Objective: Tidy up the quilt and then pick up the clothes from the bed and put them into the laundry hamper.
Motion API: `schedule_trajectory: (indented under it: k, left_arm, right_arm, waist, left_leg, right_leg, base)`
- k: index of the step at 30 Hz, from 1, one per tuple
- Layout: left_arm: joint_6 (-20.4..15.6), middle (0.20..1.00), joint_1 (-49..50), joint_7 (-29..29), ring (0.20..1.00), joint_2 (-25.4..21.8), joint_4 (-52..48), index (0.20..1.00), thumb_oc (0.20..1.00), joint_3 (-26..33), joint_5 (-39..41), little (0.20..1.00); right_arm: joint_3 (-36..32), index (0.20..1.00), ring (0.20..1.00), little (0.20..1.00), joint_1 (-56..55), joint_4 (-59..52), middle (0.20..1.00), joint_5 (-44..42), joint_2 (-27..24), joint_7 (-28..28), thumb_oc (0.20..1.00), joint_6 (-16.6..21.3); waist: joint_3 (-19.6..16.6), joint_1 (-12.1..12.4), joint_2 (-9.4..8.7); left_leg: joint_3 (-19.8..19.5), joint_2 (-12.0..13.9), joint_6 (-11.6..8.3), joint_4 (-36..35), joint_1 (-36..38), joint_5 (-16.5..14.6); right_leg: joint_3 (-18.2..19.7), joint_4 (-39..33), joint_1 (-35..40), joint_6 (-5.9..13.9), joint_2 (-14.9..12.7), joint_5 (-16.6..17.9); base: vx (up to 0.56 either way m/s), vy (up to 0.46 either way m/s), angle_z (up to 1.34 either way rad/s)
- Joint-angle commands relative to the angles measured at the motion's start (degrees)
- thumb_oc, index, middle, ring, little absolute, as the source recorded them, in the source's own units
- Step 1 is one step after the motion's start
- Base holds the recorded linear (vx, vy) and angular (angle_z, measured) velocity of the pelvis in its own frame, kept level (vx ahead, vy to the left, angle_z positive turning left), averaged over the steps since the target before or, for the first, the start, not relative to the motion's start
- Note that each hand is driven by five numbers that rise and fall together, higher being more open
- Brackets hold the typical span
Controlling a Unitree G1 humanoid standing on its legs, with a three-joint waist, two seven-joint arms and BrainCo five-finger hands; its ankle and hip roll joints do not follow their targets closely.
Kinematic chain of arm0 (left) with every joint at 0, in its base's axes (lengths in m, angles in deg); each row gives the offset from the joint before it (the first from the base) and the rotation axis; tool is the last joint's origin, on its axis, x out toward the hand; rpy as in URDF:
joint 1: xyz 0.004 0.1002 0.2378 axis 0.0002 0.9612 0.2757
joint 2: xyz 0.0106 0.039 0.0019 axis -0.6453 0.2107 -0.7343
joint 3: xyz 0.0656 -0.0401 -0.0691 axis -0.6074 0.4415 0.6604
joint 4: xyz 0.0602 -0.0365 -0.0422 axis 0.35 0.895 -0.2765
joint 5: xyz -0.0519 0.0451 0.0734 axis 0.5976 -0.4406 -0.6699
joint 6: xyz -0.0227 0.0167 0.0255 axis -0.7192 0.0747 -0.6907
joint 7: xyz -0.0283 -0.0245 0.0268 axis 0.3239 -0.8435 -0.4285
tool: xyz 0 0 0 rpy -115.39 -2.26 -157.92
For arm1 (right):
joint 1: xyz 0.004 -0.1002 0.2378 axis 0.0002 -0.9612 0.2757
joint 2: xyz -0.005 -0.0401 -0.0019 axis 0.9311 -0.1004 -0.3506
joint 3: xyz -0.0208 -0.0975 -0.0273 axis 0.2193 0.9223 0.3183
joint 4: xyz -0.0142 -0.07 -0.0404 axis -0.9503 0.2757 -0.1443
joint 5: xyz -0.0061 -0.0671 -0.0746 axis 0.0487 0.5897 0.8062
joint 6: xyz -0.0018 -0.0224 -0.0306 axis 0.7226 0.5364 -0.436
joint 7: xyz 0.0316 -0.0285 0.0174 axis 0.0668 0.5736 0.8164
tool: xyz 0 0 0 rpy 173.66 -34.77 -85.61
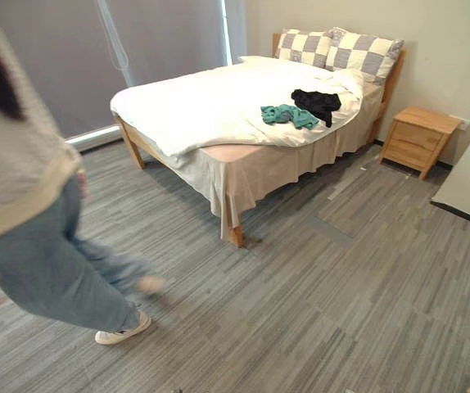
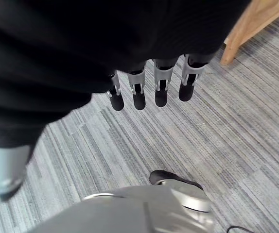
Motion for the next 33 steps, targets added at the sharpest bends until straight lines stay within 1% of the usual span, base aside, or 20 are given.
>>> schedule_trajectory:
  k: [1, 7, 10, 12, 14, 15, 16, 17, 18, 19, 20, 22, 25, 26, 27, 29, 30, 31, 32, 33]
  left_arm:
    - [-1.0, 1.0, -4.9, 0.7, 1.0, -0.9, 1.8, 1.0, 1.0, -0.4, -2.6, 1.0]
    - [-0.6, 1.0, -5.9, 1.3, 1.0, -1.1, 1.9, 1.0, 1.0, -0.4, -2.6, 1.0]
    - [-0.8, 1.0, -6.2, 1.3, 1.0, -1.3, 1.7, 1.0, 1.0, -0.2, -2.2, 1.0]
    - [-0.5, 1.0, -6.8, 1.1, 1.0, -1.9, 1.4, 1.0, 1.0, 0.9, -0.9, 1.0]
    - [-0.1, 1.0, -7.2, 1.5, 1.0, -2.1, 1.3, 1.0, 1.0, 1.4, -0.3, 1.0]
    - [-0.1, 1.0, -7.2, 1.5, 1.0, -2.1, 1.3, 1.0, 1.0, 1.4, -0.3, 1.0]
    - [-0.1, 1.0, -7.2, 1.6, 1.0, -2.4, 1.3, 1.0, 1.0, 1.6, 0.0, 1.0]
    - [-0.1, 1.0, -7.2, 1.6, 1.0, -2.4, 1.3, 1.0, 1.0, 1.6, 0.0, 1.0]
    - [-0.1, 1.0, -7.2, 1.5, 1.0, -2.6, 1.3, 1.0, 1.0, 1.5, -0.2, 1.0]
    - [-0.3, 1.0, -7.5, 1.4, 1.0, -2.7, 1.5, 1.0, 1.0, 1.2, -0.5, 1.0]
    - [-0.4, 1.0, -7.5, 1.5, 1.0, -2.7, 1.7, 1.0, 1.0, 1.1, -0.7, 1.0]
    - [-0.5, 1.0, -8.1, 1.5, 1.0, -2.6, 2.2, 1.0, 1.0, 1.3, -1.2, 1.0]
    - [-0.5, 1.0, -8.2, 1.5, 1.0, -2.4, 3.0, 1.0, 1.0, 1.5, -1.8, 1.0]
    - [-0.7, 1.0, -8.0, 1.6, 1.0, -2.5, 3.4, 1.0, 1.0, 1.4, -2.4, 1.0]
    - [-0.7, 1.0, -7.8, 1.6, 1.0, -2.6, 3.2, 1.0, 1.0, 1.3, -2.5, 1.0]
    - [-0.8, 1.0, -7.7, 1.6, 1.0, -2.3, 2.3, 1.0, 1.0, 2.0, -0.6, 1.0]
    - [-0.6, 1.0, -8.0, 2.1, 1.0, -3.2, 0.3, 1.0, 1.0, 2.9, 2.1, 1.0]
    - [-0.6, 1.0, -8.0, 2.1, 1.0, -3.3, 0.3, 1.0, 1.0, 2.9, 2.1, 1.0]
    - [-0.8, 1.0, -8.4, 2.7, 1.0, -3.8, -1.3, 1.0, 1.0, 3.9, 4.6, 1.0]
    - [-0.8, 1.0, -8.4, 2.7, 1.0, -3.9, -1.4, 1.0, 1.0, 3.9, 4.7, 1.0]
  right_arm:
    - [0.5, 1.0, 1.0, 1.0, 3.8, 1.5, 1.0, 0.8, -0.4, 0.6, 1.0, 0.4]
    - [0.4, 1.0, 1.0, 1.0, 5.1, 1.9, 1.0, 1.0, -0.7, 1.1, 1.0, 0.2]
    - [0.3, 1.0, 1.0, 1.0, 5.8, 1.8, 1.0, 1.1, -0.9, 1.1, 1.0, 0.2]
    - [-1.0, 1.0, 1.0, 1.0, 6.5, 1.1, 1.0, -0.8, -1.2, 1.0, 1.0, 0.5]
    - [-2.3, 1.0, 1.0, 1.0, 7.0, 1.0, 1.0, -2.2, -1.4, 1.2, 1.0, 0.4]
    - [-2.4, 1.0, 1.0, 1.0, 7.0, 1.0, 1.0, -2.2, -1.5, 1.2, 1.0, 0.4]
    - [-4.1, 1.0, 1.0, 1.0, 6.9, 0.9, 1.0, -4.2, -1.4, 1.4, 1.0, 0.7]
    - [-4.1, 1.0, 1.0, 1.0, 6.9, 0.9, 1.0, -4.2, -1.4, 1.4, 1.0, 0.7]
    - [-4.6, 1.0, 1.0, 1.0, 6.6, 0.9, 1.0, -4.7, -1.5, 1.5, 1.0, 0.8]
    - [-5.3, 1.0, 1.0, 1.0, 5.6, 1.1, 1.0, -5.5, -1.5, 1.4, 1.0, 1.0]
    - [-5.4, 1.0, 1.0, 1.0, 5.2, 0.9, 1.0, -5.8, -1.6, 1.5, 1.0, 1.3]
    - [-5.6, 1.0, 1.0, 1.0, 5.0, 0.9, 1.0, -6.1, -1.5, 1.3, 1.0, 1.3]
    - [-5.9, 1.0, 1.0, 1.0, 4.0, 1.0, 1.0, -6.2, -1.6, 1.0, 1.0, 1.4]
    - [-5.8, 1.0, 1.0, 1.0, 2.2, 2.1, 1.0, -5.4, -1.6, 0.6, 1.0, 1.1]
    - [-5.5, 1.0, 1.0, 1.0, 2.0, 2.6, 1.0, -4.6, -2.0, 0.3, 1.0, 0.9]
    - [-4.4, 1.0, 1.0, 1.0, 2.2, 3.8, 1.0, -3.2, -2.8, 0.4, 1.0, 0.7]
    - [-3.5, 1.0, 1.0, 1.0, 2.8, 3.2, 1.0, -2.5, -3.8, 0.8, 1.0, 0.7]
    - [-3.5, 1.0, 1.0, 1.0, 2.9, 3.2, 1.0, -2.5, -3.7, 0.8, 1.0, 0.7]
    - [-3.2, 1.0, 1.0, 1.0, 3.4, 2.2, 1.0, -3.0, -4.2, 1.4, 1.0, 0.9]
    - [-3.2, 1.0, 1.0, 1.0, 3.5, 2.2, 1.0, -3.0, -4.2, 1.4, 1.0, 0.9]
  waist:
    - [4.5, -1.5, -1.45]
    - [5.5, -1.3, -1.52]
    - [5.8, -0.8, -1.57]
    - [6.8, -0.6, -1.59]
    - [8.5, -1.2, -1.02]
    - [8.4, -1.1, -1.09]
    - [9.4, -1.8, -0.13]
    - [9.5, -1.8, -0.18]
    - [9.7, -2.3, -0.06]
    - [10.2, -3.7, -0.43]
    - [10.4, -4.6, -1.01]
    - [11.0, -6.1, -0.77]
    - [11.0, -7.8, -0.3]
    - [11.0, -8.2, -0.15]
    - [10.7, -8.3, 0.18]
    - [11.0, -7.9, 0.93]
    - [13.0, -6.0, -0.23]
    - [12.8, -6.2, -0.39]
    - [14.5, -5.1, -1.5]
    - [14.4, -5.2, -1.67]
  left_leg:
    - [1.1, 1.0, -3.79, -3.1, 4.9, -5.1]
    - [1.1, 0.5, -3.14, -3.1, 3.1, -5.0]
    - [1.2, 0.4, -2.54, -3.1, 2.5, -5.4]
    - [1.2, 0.6, -1.27, -3.1, 2.4, -5.9]
    - [1.4, 0.7, -0.32, -3.1, 3.7, -6.6]
    - [1.4, 0.6, -0.3, -3.1, 3.6, -6.6]
    - [1.4, 1.6, -0.63, -3.1, 5.8, -7.5]
    - [1.4, 1.5, -0.64, -3.1, 5.8, -7.6]
    - [1.3, 1.7, -1.07, -3.1, 6.9, -8.3]
    - [0.6, 1.3, -2.19, -3.1, 8.7, -9.9]
    - [0.2, 0.7, -2.75, -3.1, 9.4, -10.6]
    - [-0.6, 1.7, -4.28, -3.1, 10.6, -12.0]
    - [-0.3, 3.1, -5.62, -3.1, 12.7, -14.0]
    - [-1.1, 3.8, -5.88, -3.1, 15.1, -14.5]
    - [-0.9, 4.9, -6.24, -2.2, 15.6, -12.3]
    - [-0.5, 7.7, -7.49, 11.4, 10.8, -6.1]
    - [-2.9, 8.6, -7.02, 30.7, 0.7, 2.9]
    - [-3.1, 8.4, -6.99, 30.7, 0.3, 3.0]
    - [-4.3, 8.2, -6.1, 38.9, -3.6, 5.1]
    - [-4.4, 8.0, -6.07, 38.9, -3.9, 5.3]
  right_leg:
    - [1.2, -10.6, 6.7, 8.49, -5.9, 1.6]
    - [1.5, -10.0, 4.7, 8.84, -6.2, 1.7]
    - [1.7, -7.1, 2.7, 9.04, -6.1, 0.9]
    - [2.1, 6.0, -4.0, 11.53, -5.6, 0.9]
    - [1.7, 16.8, -9.7, 14.0, -6.2, 5.2]
    - [1.9, 17.1, -10.0, 14.01, -6.3, 5.1]
    - [0.3, 23.0, -14.5, 13.87, -6.6, 6.2]
    - [0.3, 23.3, -14.5, 13.86, -6.7, 6.0]
    - [-1.2, 22.1, -15.3, 13.62, -7.3, 5.2]
    - [-2.9, 11.8, -14.3, 12.19, -7.3, 3.7]
    - [-2.3, 4.4, -15.3, 11.82, -7.5, 4.4]
    - [-1.6, -6.3, -15.8, 12.3, -7.4, 7.5]
    - [0.2, -8.2, -19.3, 13.31, -8.2, 9.7]
    - [0.8, -6.5, -19.5, 12.17, -7.9, 10.6]
    - [0.7, -5.7, -19.0, 11.3, -6.9, 10.2]
    - [-0.2, -4.6, -16.2, 8.58, -4.8, 8.4]
    - [-1.4, -5.0, -11.9, 5.09, -3.9, 6.3]
    - [-1.5, -5.1, -12.0, 5.1, -4.1, 6.4]
    - [-1.4, -5.5, -9.9, 3.67, -3.8, 5.6]
    - [-1.5, -5.5, -10.0, 3.69, -4.0, 5.6]
  base:
    - [0.0, 0.0, 0.0]
    - [0.04, 0.052, -0.01]
    - [0.04, 0.067, -0.13]
    - [0.07, 0.107, -0.24]
    - [0.06, 0.085, -0.17]
    - [0.21, 0.073, -0.22]
    - [0.19, 0.041, -0.16]
    - [0.32, 0.035, 0.06]
    - [0.43, -0.062, 0.31]
    - [0.6, -0.099, 0.26]
    - [0.64, -0.14, 0.28]
    - [0.41, -0.114, 0.15]
    - [0.61, -0.163, 0.49]
    - [0.57, -0.204, 0.24]
    - [0.73, -0.307, 0.37]
    - [0.53, -0.389, 0.42]
    - [0.4, -0.385, 0.34]
    - [0.36, -0.411, 0.33]
    - [0.11, -0.143, 0.11]
    - [0.43, -0.339, -0.29]
